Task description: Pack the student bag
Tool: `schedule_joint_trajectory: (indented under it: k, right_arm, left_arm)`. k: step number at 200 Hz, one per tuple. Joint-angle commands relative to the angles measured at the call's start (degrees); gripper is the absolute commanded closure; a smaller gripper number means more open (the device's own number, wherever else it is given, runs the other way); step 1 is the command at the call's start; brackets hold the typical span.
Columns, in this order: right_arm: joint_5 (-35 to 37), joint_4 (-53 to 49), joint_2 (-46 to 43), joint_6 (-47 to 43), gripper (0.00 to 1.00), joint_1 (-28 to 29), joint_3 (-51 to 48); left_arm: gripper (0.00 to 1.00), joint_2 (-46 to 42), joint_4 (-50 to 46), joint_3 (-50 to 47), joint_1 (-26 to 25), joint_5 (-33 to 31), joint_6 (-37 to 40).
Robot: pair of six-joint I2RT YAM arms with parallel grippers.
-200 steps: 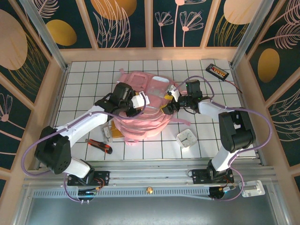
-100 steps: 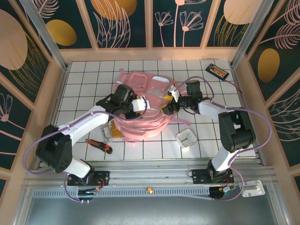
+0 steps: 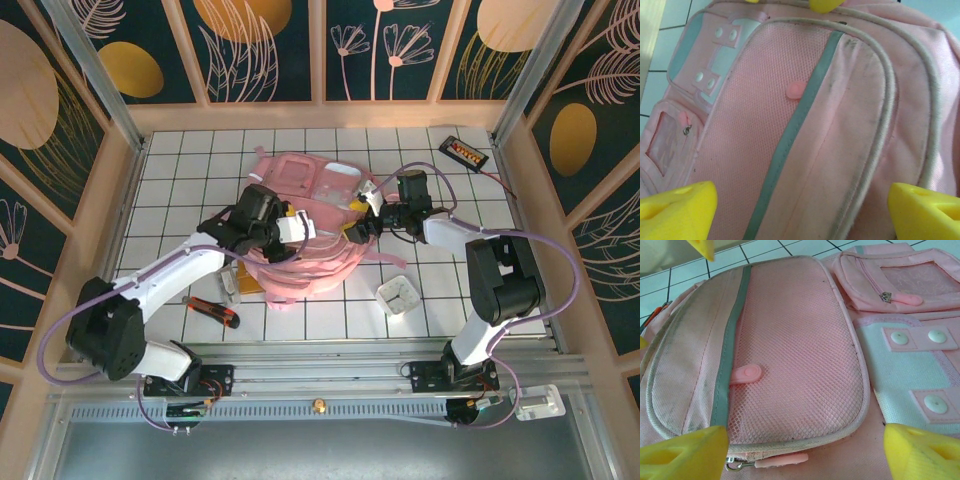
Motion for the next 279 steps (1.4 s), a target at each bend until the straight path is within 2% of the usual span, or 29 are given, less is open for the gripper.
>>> schedule_joint_trajectory:
  k: [1, 88, 124, 135, 164, 176, 191, 232, 279]
  right_arm:
    - [-0.8, 1.5, -0.8, 0.7, 0.19, 0.2, -0.8]
    - [-0.2, 1.0, -1.3, 0.4, 0.19, 0.2, -1.0]
    - [-0.7, 1.7, -0.9, 1.2, 0.19, 0.2, -0.9]
    - [-0.7, 2.0, -1.1, 1.4, 0.19, 0.2, -1.0]
    - [-0.9, 3.1, -1.2, 1.9, 0.19, 0.3, -1.7]
    - [-1.0, 3.4, -1.2, 1.6, 0.19, 0.1, -2.1]
    - [-1.1, 3.8, -1.6, 0.1, 0.19, -0.4, -2.8]
    - [-1.5, 9.5, -3.3, -5.6, 0.13, -2.9, -5.8]
    - [-7.2, 7.1, 0.8, -9.4, 0.13, -2.8, -1.1]
  left_arm:
    - [0.12, -0.7, -1.0, -0.7, 0.0, 2.4, 2.1]
    - [0.14, 5.7, -2.4, 2.0, -0.8, 0.0, 3.5]
    - [0.2, 7.9, 2.3, 2.9, -0.7, -6.1, 2.9]
    - [0.25, 8.9, 3.4, 4.2, -0.8, -7.3, 1.9]
    - [0.48, 11.9, 1.0, 8.3, -0.9, -6.6, 1.4]
    - [0.65, 12.1, -0.2, 8.6, -0.8, -6.5, 1.7]
    - [1.0, 10.9, -0.5, 7.6, -0.9, -6.5, 2.1]
    - [1.0, 2.5, 4.2, 2.5, -0.7, -3.8, 0.8]
    - [1.0, -2.1, 10.4, -3.5, 0.0, -2.3, 0.0]
